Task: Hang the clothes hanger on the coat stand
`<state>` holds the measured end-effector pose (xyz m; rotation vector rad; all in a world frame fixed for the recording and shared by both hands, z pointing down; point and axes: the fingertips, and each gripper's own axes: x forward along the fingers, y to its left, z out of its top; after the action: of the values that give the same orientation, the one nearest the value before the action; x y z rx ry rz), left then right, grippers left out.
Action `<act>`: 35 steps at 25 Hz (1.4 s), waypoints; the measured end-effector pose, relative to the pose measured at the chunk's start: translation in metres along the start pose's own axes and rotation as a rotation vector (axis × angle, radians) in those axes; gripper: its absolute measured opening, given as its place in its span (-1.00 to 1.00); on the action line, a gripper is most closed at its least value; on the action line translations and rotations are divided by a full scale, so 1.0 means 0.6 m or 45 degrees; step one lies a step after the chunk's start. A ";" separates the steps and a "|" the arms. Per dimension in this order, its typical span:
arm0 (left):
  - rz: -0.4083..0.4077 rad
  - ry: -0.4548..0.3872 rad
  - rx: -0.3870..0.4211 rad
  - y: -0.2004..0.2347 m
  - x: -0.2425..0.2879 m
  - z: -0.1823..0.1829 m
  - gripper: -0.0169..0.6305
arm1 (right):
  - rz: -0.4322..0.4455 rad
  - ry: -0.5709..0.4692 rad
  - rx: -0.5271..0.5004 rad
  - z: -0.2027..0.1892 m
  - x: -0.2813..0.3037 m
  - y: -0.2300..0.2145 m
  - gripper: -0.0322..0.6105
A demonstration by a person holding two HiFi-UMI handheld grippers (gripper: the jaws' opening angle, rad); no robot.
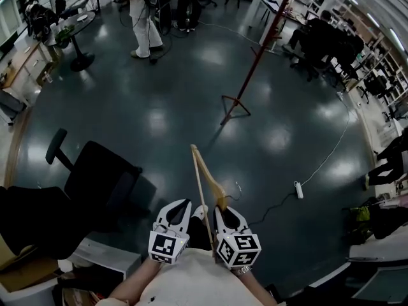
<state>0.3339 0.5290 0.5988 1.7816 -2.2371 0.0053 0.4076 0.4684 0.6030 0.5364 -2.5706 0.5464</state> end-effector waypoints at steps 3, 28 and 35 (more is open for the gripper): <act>0.018 0.039 0.014 0.019 0.027 0.009 -0.91 | 0.020 0.016 0.033 0.017 0.040 -0.017 -0.68; 0.019 -0.054 0.005 0.180 0.401 0.209 -0.91 | 0.049 -0.012 -0.006 0.316 0.337 -0.195 -0.68; -0.067 -0.120 0.010 0.309 0.501 0.277 -0.91 | -0.046 -0.026 0.057 0.404 0.454 -0.189 -0.68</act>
<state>0.0610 0.2568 0.5366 1.8815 -2.2561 -0.0827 0.1511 0.1866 0.5735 0.6055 -2.5683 0.5898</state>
